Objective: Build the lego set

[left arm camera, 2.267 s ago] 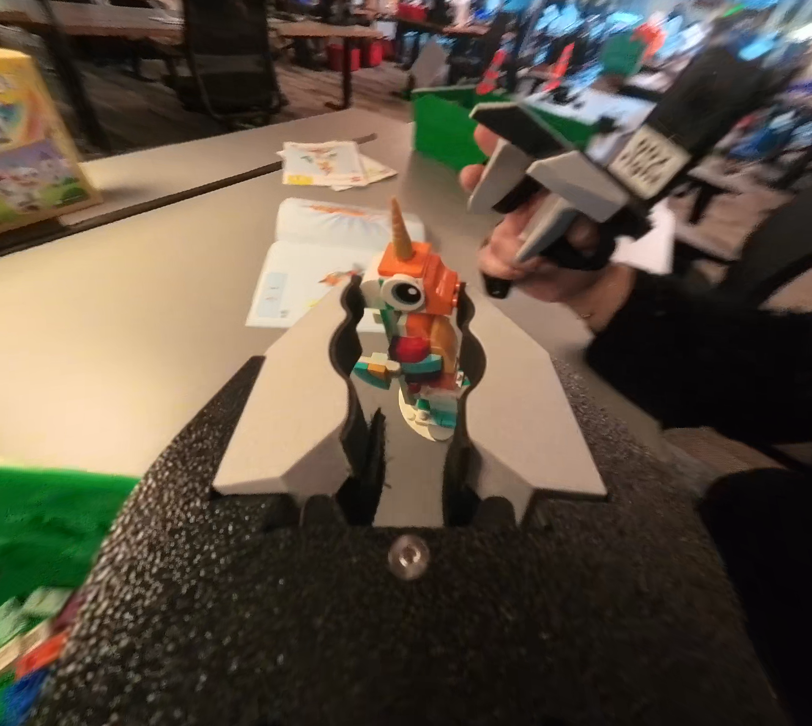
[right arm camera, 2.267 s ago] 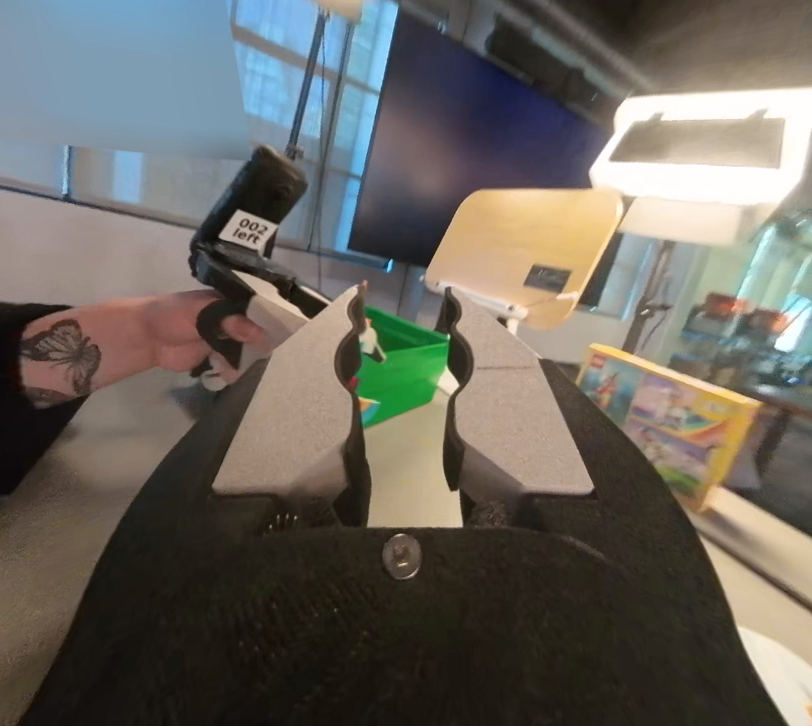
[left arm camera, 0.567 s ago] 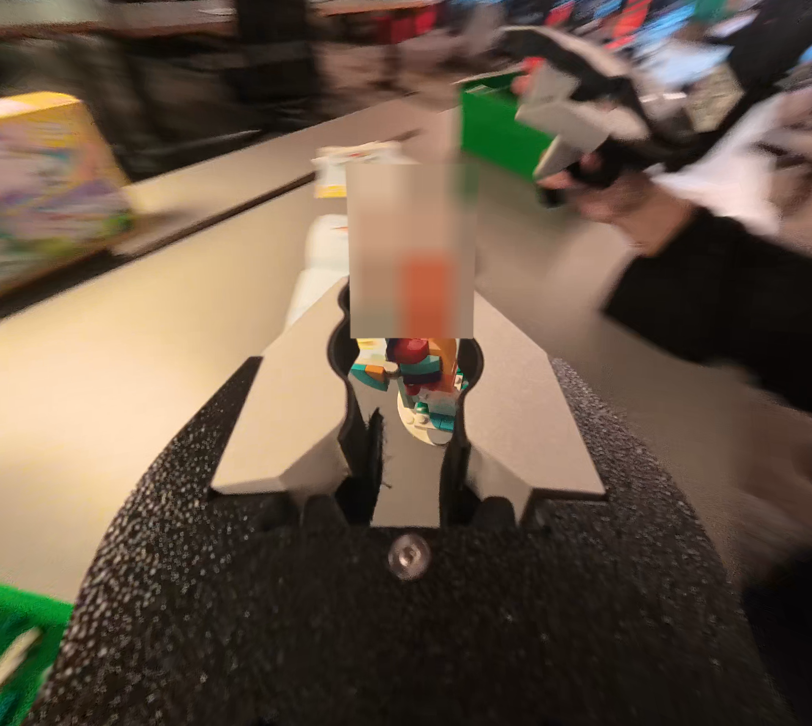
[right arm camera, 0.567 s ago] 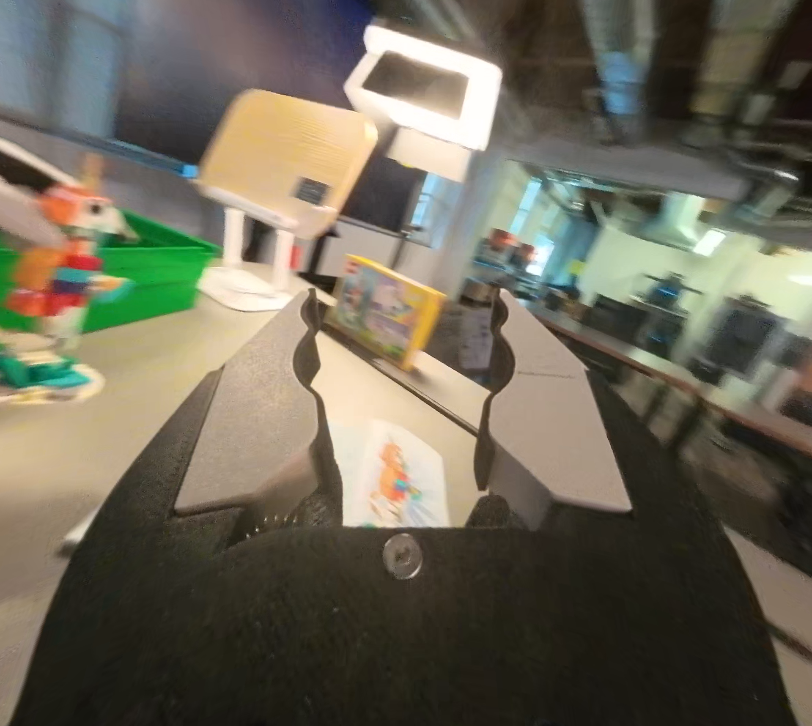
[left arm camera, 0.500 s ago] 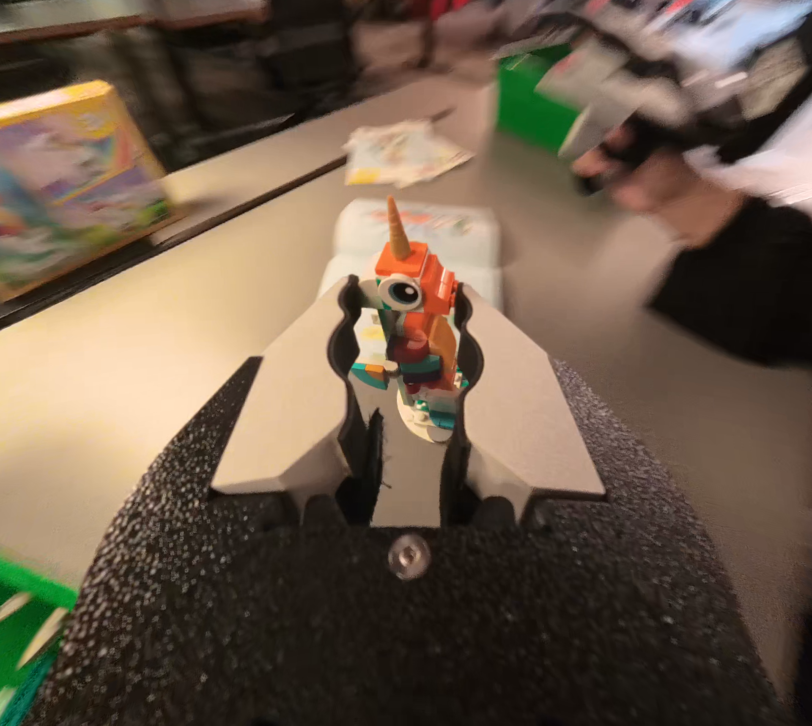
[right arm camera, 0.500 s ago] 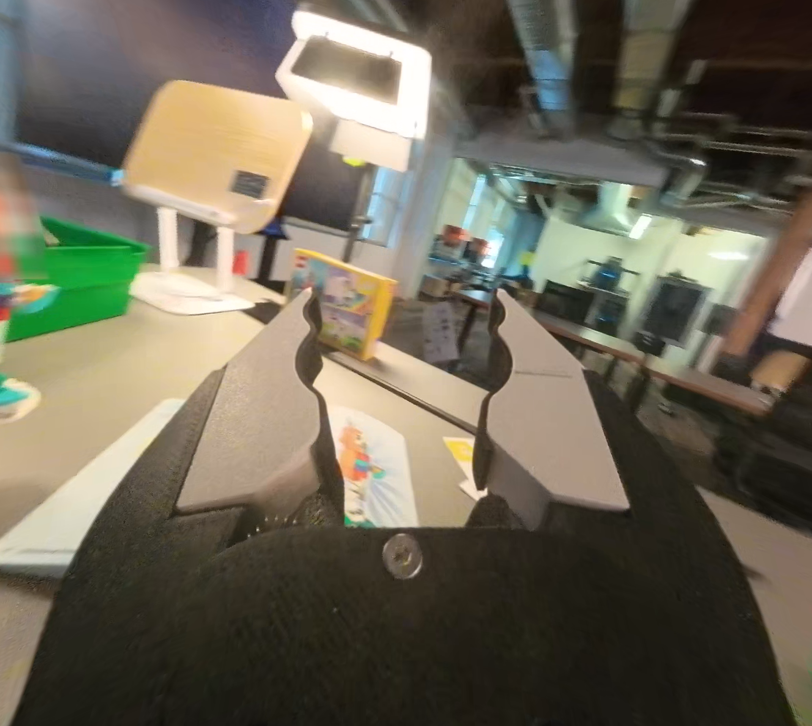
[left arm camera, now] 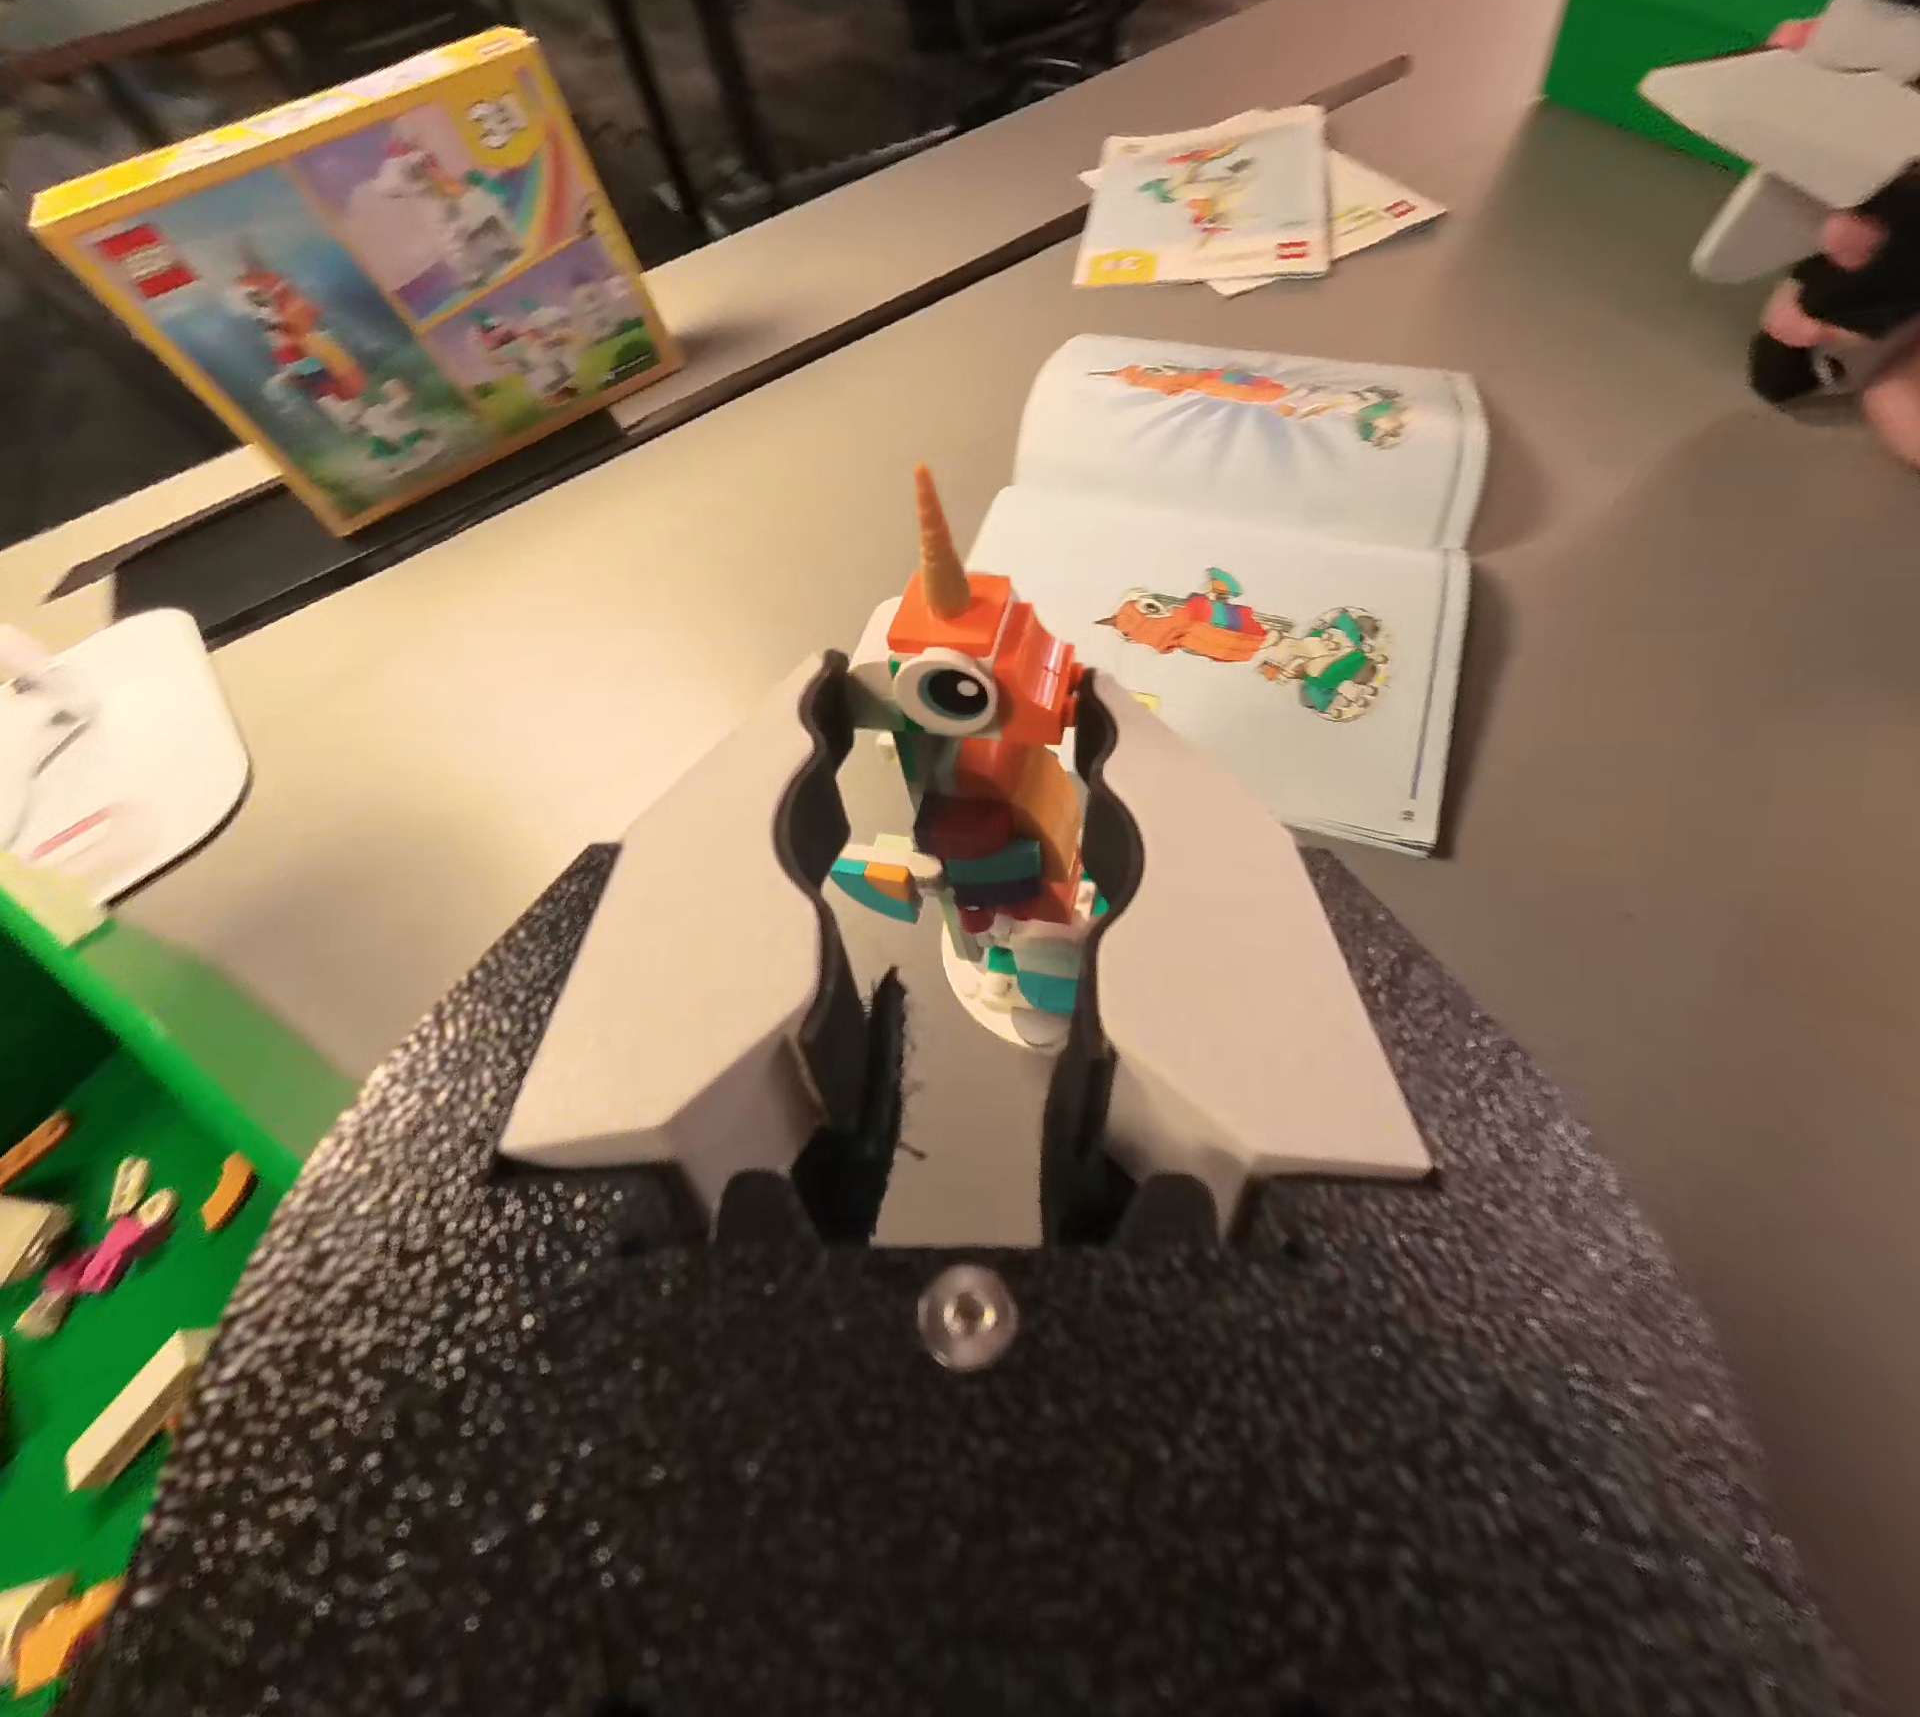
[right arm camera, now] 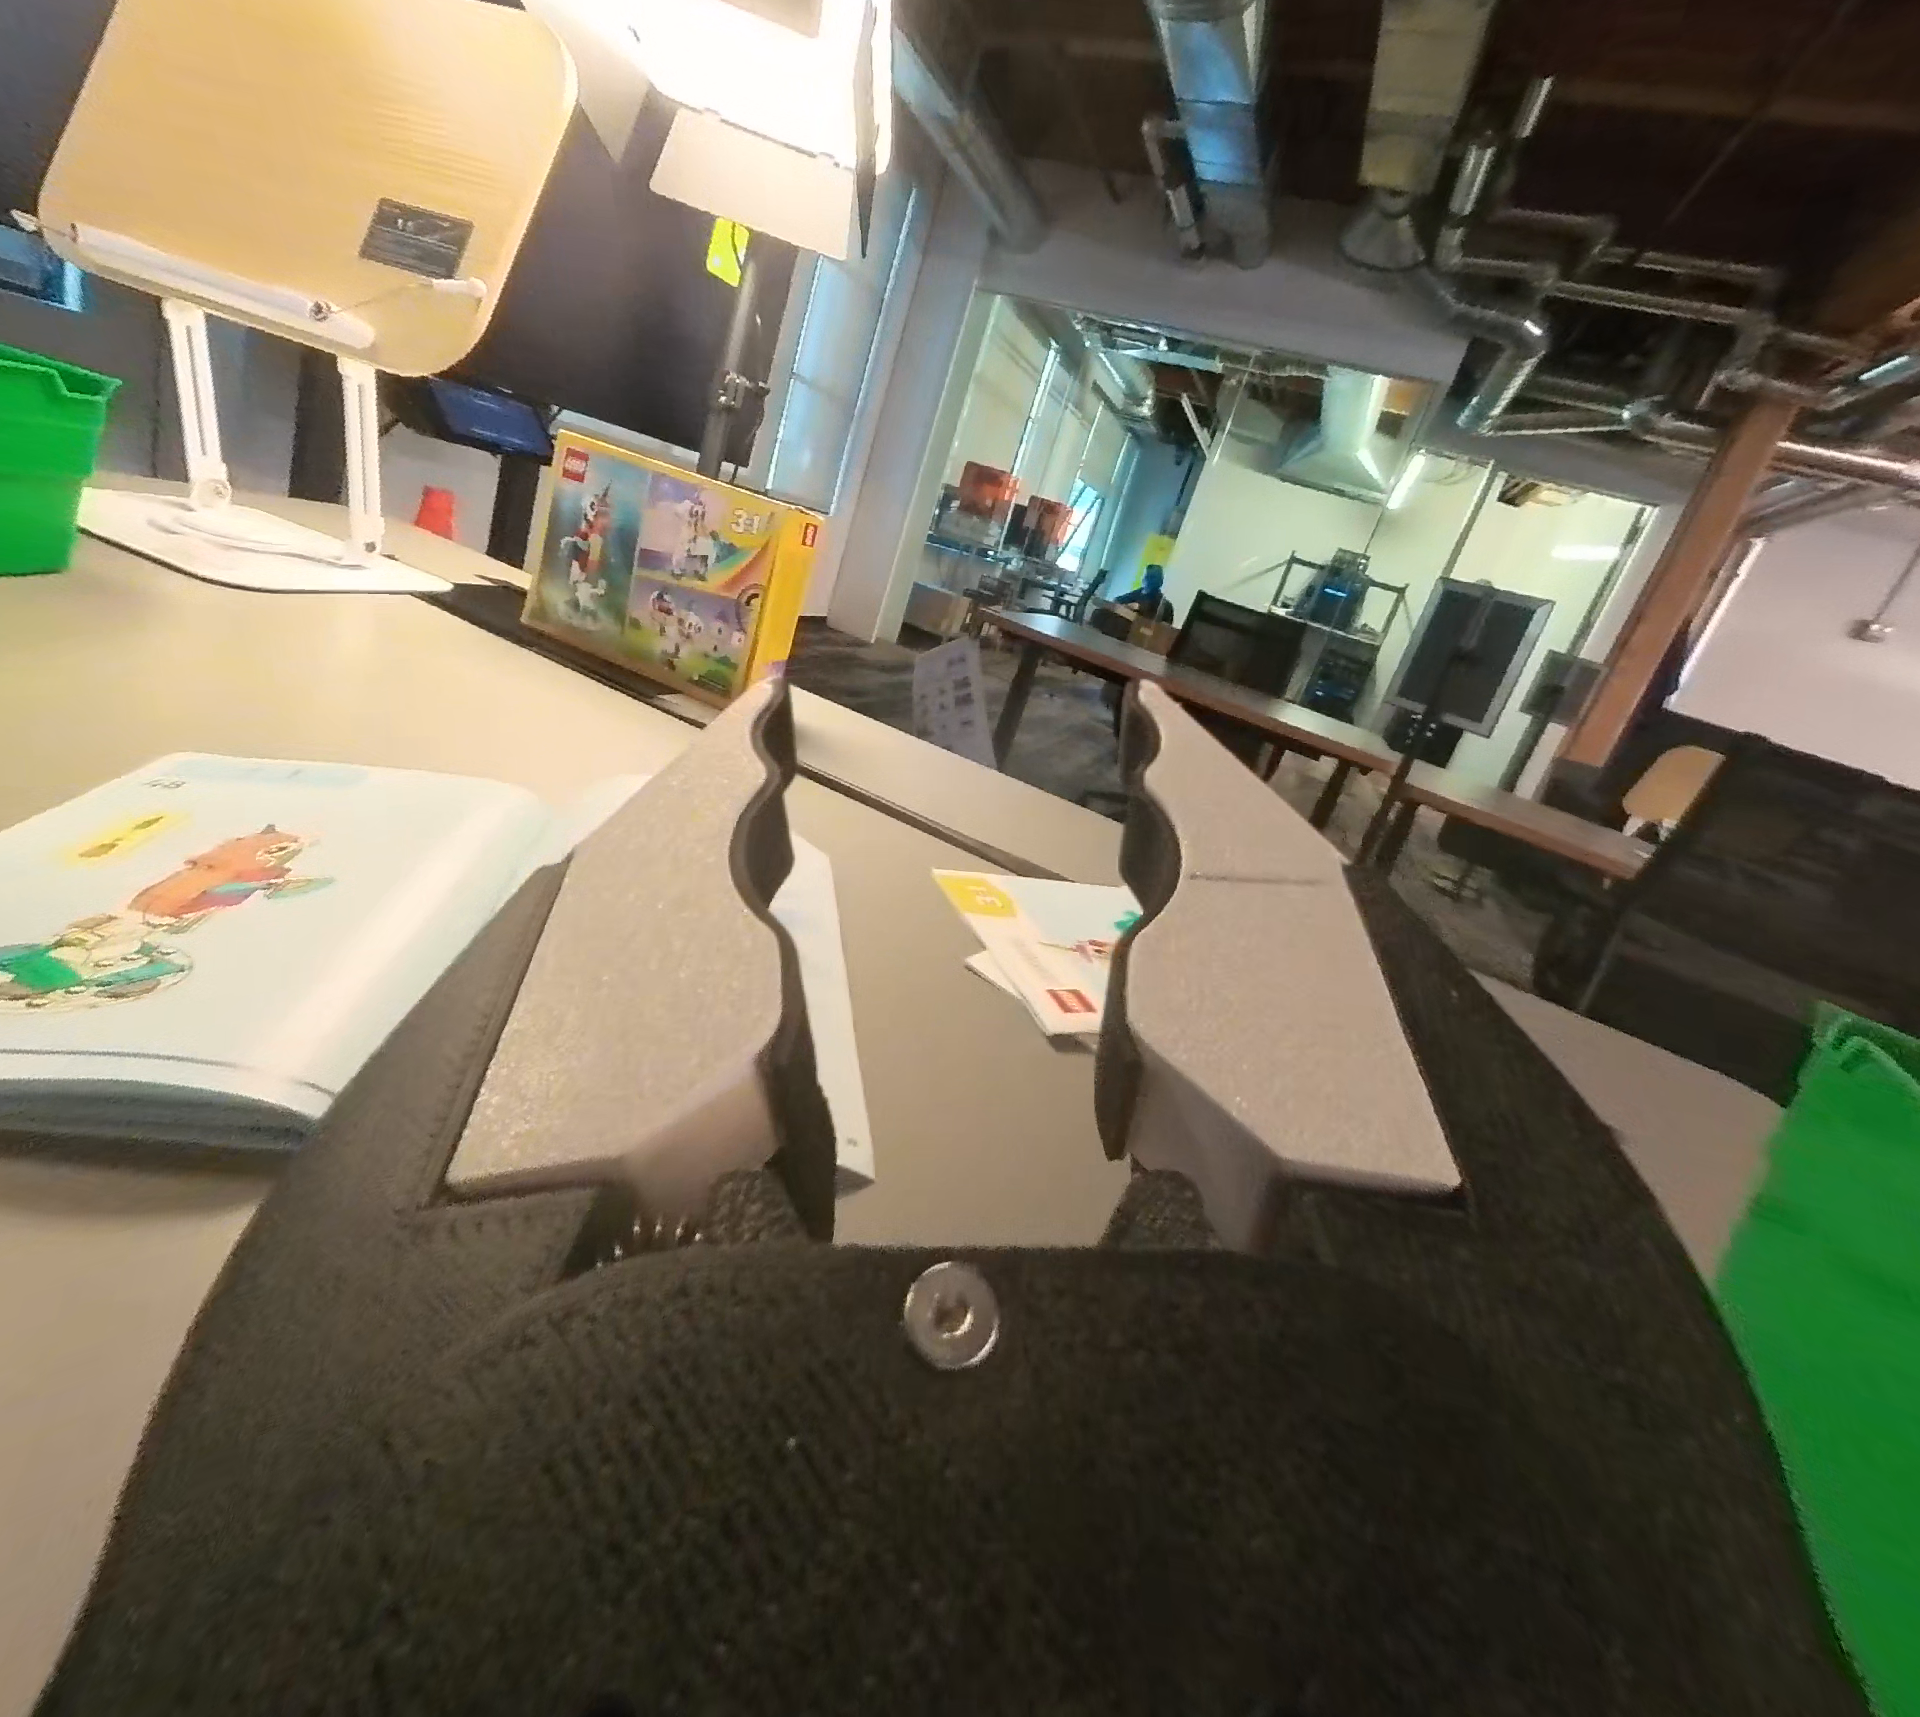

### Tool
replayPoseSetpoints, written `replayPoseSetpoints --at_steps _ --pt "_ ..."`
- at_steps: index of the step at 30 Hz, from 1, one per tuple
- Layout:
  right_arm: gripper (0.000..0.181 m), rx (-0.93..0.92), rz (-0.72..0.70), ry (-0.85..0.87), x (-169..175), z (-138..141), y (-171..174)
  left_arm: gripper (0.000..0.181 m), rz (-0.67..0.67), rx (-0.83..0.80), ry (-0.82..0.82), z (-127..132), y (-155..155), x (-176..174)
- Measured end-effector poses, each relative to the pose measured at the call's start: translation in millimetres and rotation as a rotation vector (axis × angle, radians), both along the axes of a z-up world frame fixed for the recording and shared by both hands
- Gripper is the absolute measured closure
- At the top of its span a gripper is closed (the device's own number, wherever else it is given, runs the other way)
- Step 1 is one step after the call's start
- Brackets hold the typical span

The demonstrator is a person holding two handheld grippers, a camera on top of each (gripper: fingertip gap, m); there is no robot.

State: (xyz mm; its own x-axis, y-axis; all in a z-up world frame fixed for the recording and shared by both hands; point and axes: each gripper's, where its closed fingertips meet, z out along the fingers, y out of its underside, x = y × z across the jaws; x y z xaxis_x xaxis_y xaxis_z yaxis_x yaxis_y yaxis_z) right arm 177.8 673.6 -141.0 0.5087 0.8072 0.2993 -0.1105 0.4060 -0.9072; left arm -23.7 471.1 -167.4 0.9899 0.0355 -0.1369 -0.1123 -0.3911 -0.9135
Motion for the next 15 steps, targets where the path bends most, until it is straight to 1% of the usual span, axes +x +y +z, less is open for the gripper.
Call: replayPoseSetpoints --at_steps 4,15 --pt "0.121 0.001 0.017 -0.001 0.2 -0.5 -3.7 0.141 0.037 -0.007 0.012 -5.9 -3.9 -1.5" --pt "0.121 -0.055 0.037 0.030 3.6 -0.1 1.1 0.141 0.063 -0.016 -0.009 -17.9 -11.3 -0.8"
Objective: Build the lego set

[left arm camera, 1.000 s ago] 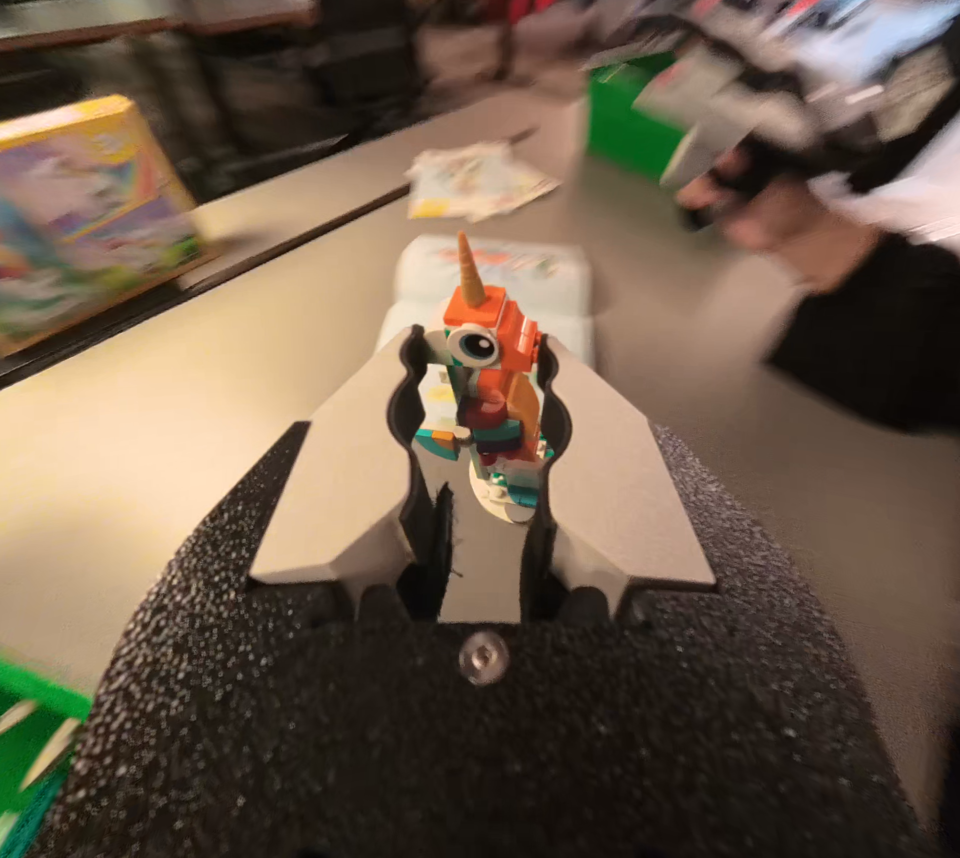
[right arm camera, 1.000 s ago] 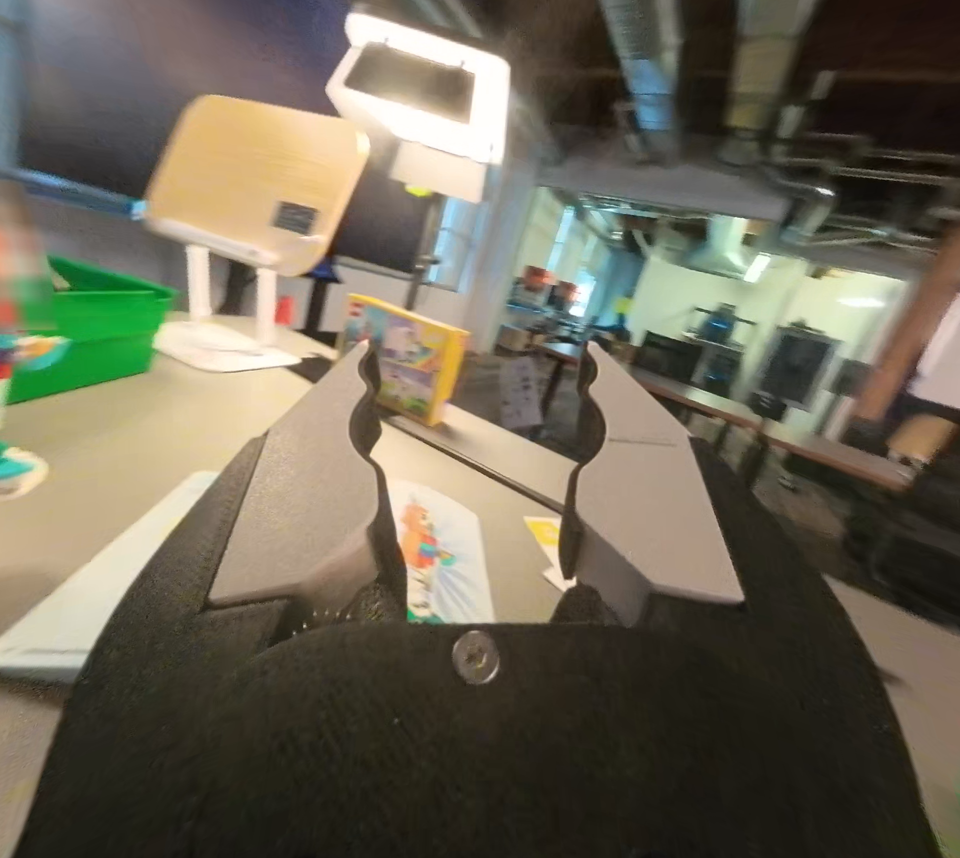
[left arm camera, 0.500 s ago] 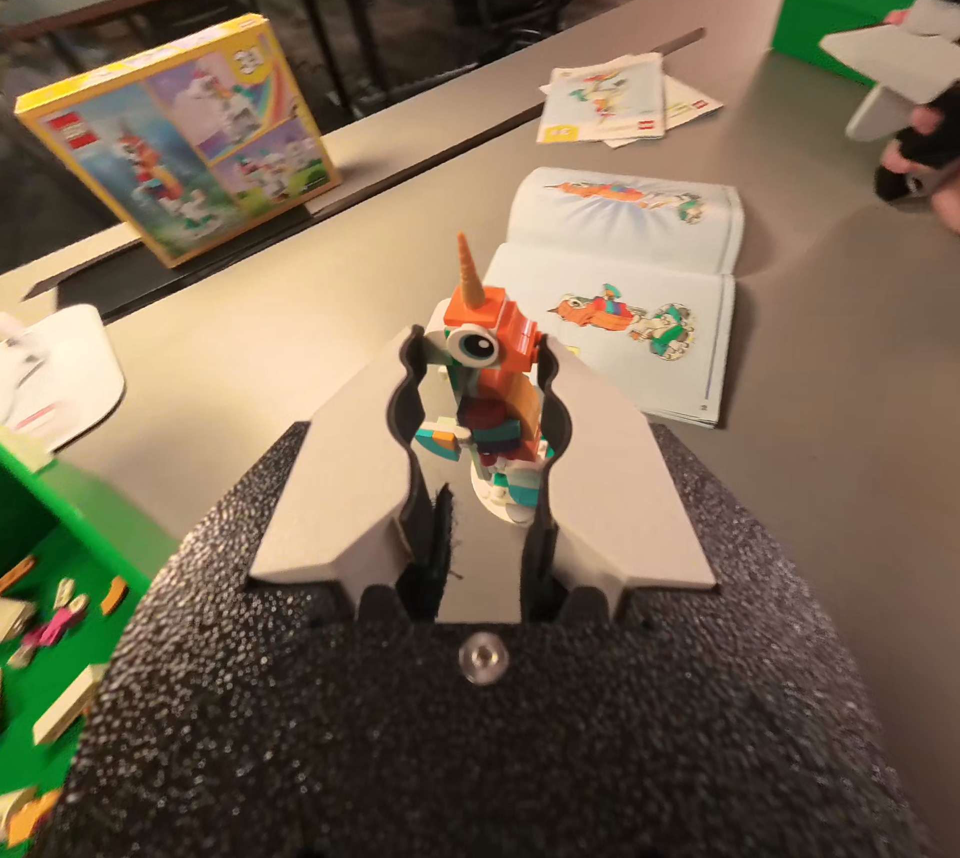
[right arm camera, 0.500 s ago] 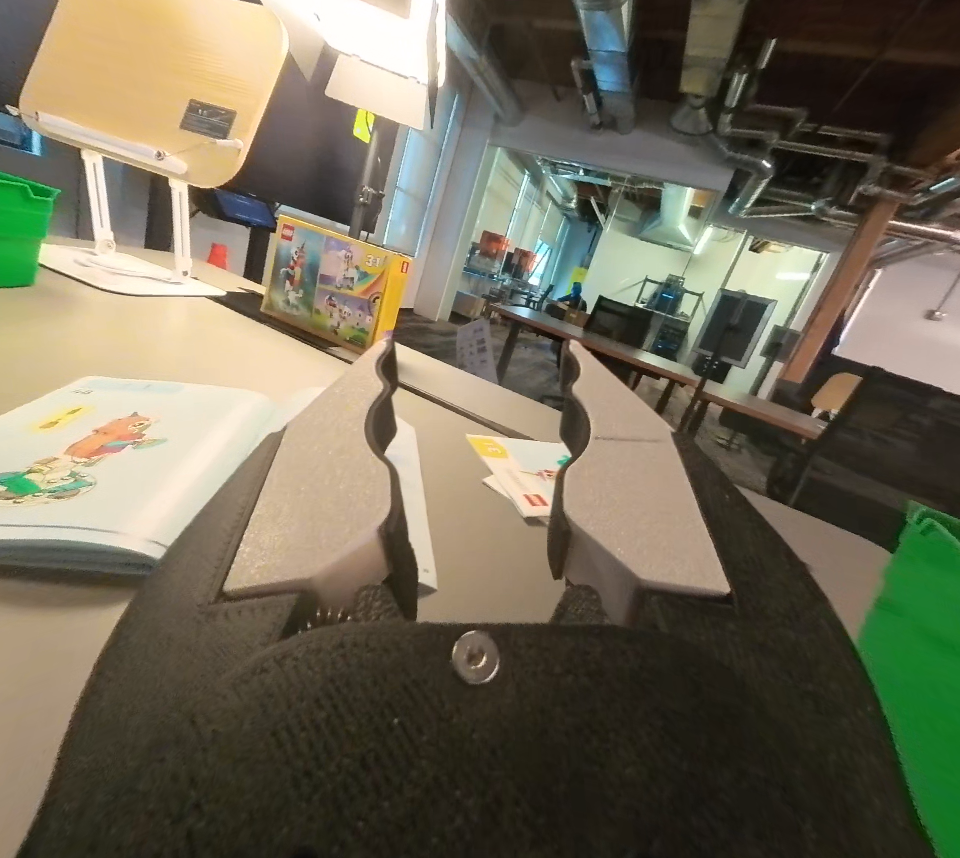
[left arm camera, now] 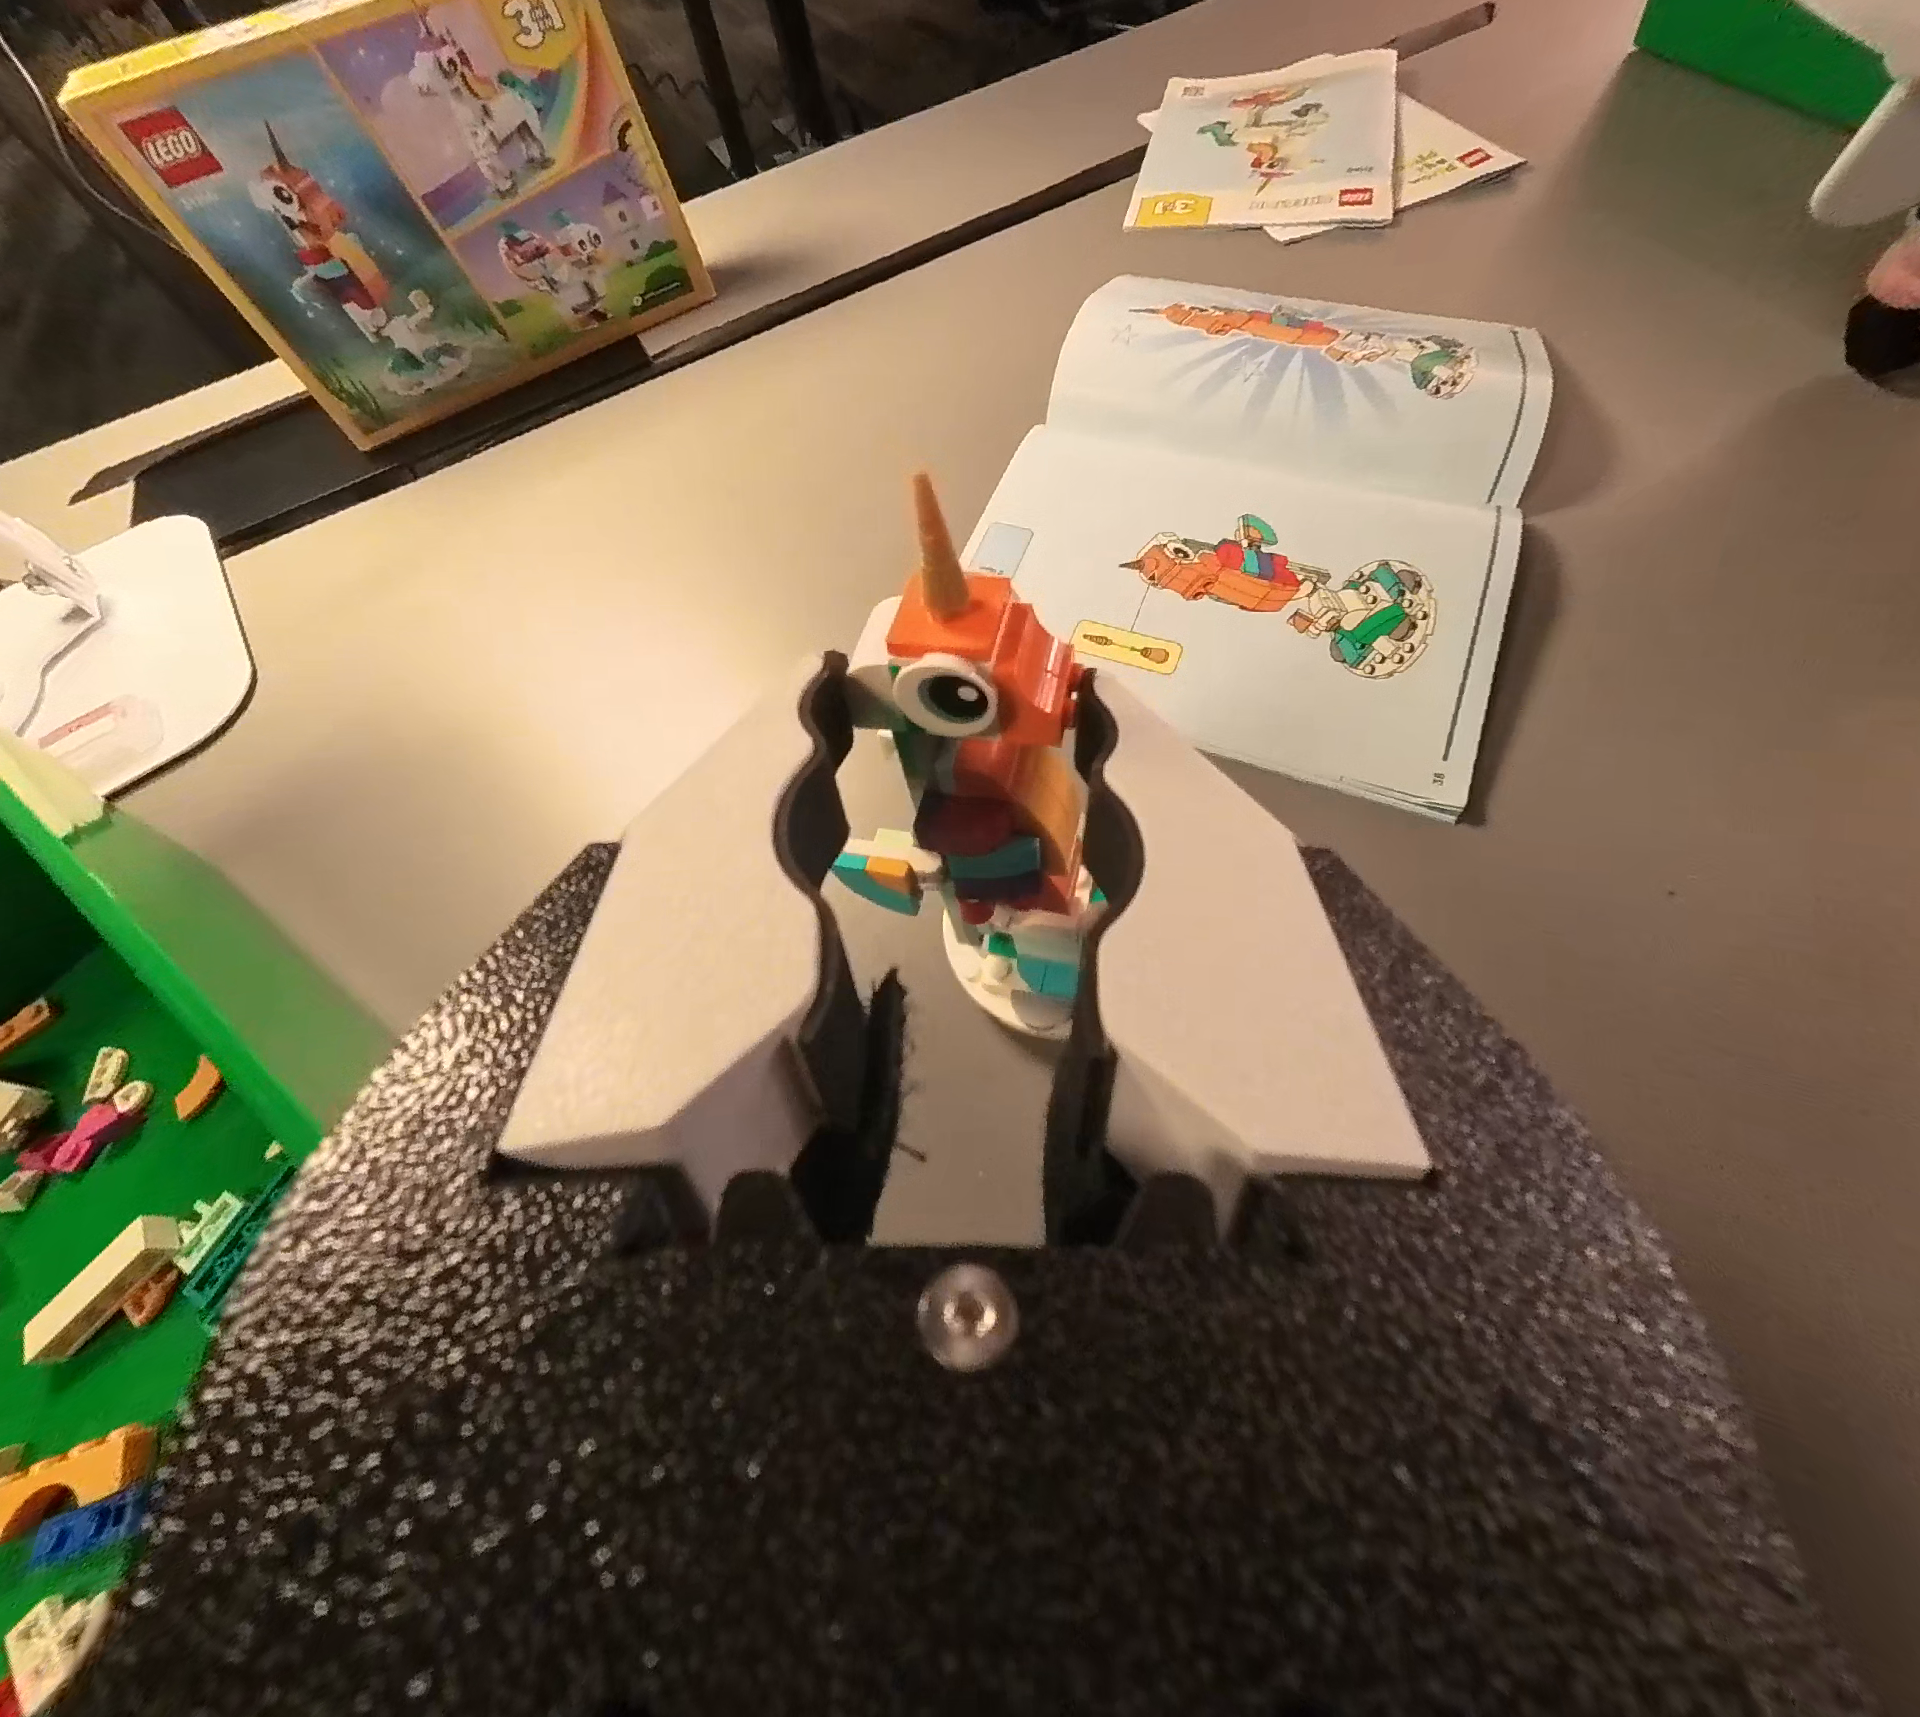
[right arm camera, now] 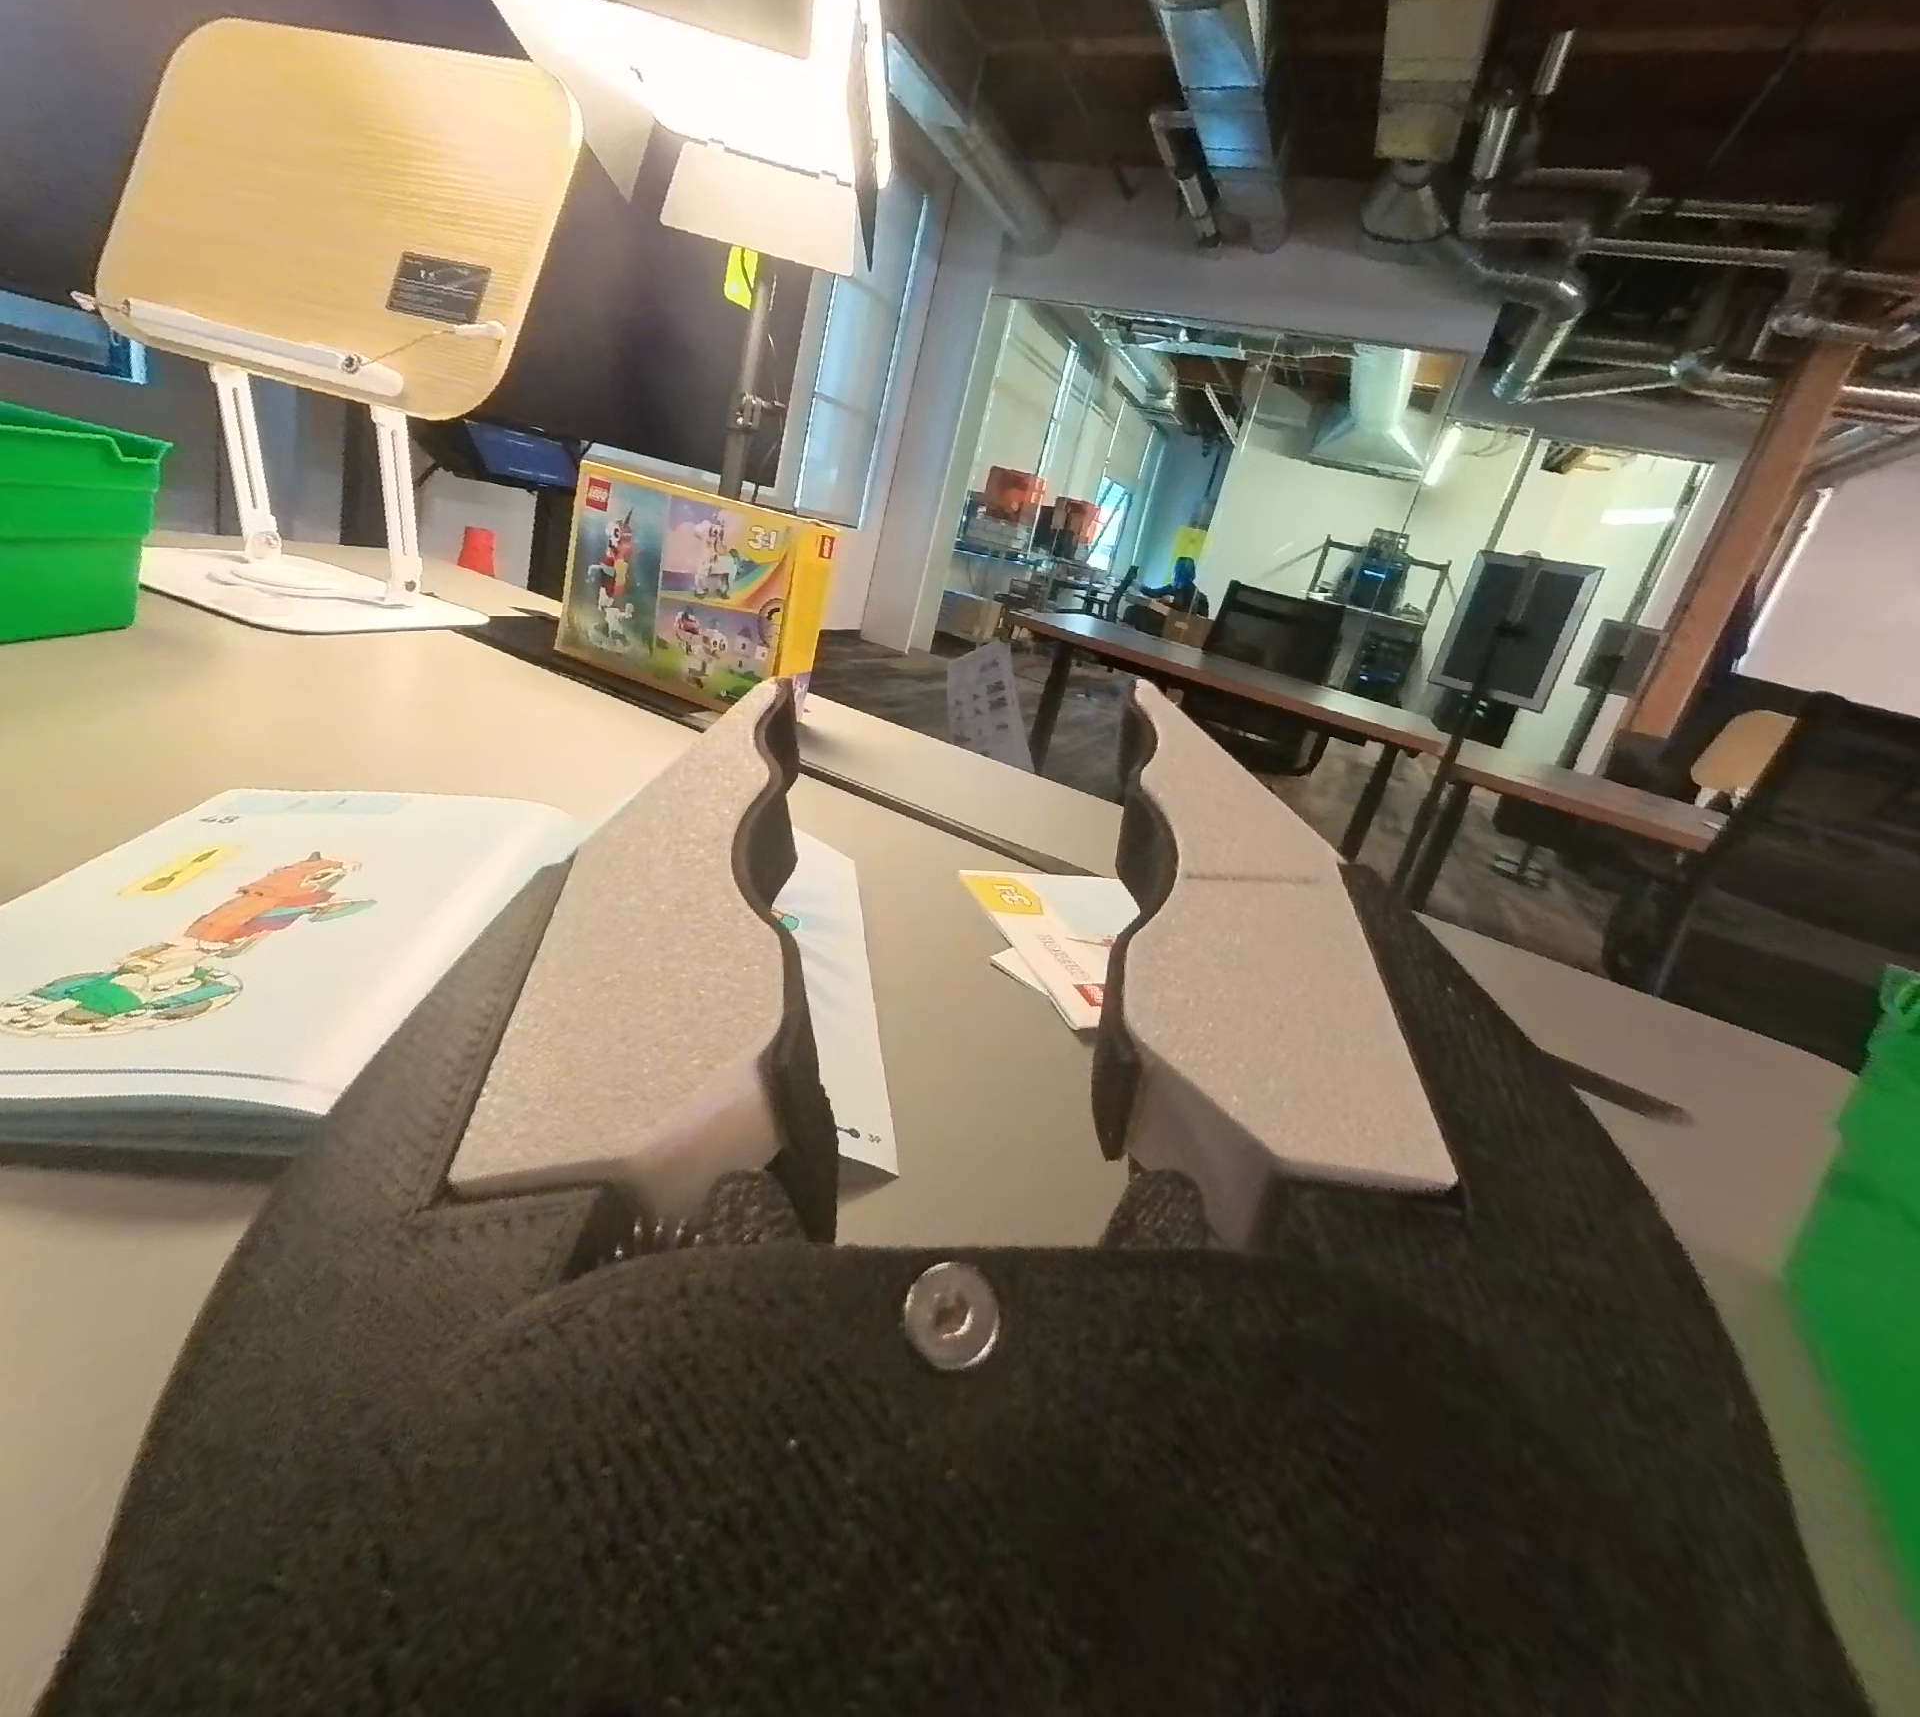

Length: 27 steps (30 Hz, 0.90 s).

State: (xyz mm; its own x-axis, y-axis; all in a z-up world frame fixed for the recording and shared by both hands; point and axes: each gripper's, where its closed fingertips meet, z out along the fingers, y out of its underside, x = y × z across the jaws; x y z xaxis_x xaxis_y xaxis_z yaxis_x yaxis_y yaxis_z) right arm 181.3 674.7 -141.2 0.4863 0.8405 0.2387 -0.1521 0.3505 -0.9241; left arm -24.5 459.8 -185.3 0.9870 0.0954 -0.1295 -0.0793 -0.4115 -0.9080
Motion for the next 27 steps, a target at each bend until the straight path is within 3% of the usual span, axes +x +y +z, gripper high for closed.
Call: replayPoseSetpoints --at_steps 6,14,21,27 --pt "0.121 -0.014 0.013 0.007 -0.2 0.2 0.0 0.141 0.007 -0.018 0.021 -1.8 -1.5 -1.3" --pt "0.125 -0.011 0.061 -0.014 -7.4 -2.3 -7.3 0.140 -0.001 0.009 -0.067 1.3 -3.3 4.1" --pt "0.124 -0.011 0.072 -0.030 -10.4 -4.6 -9.1 0.119 -0.052 -0.048 -0.103 -6.2 -10.8 13.7" --pt "0.125 -0.026 0.074 -0.023 -9.6 -4.6 -7.5 0.114 -0.018 -0.105 -0.068 -16.2 -4.0 6.2"
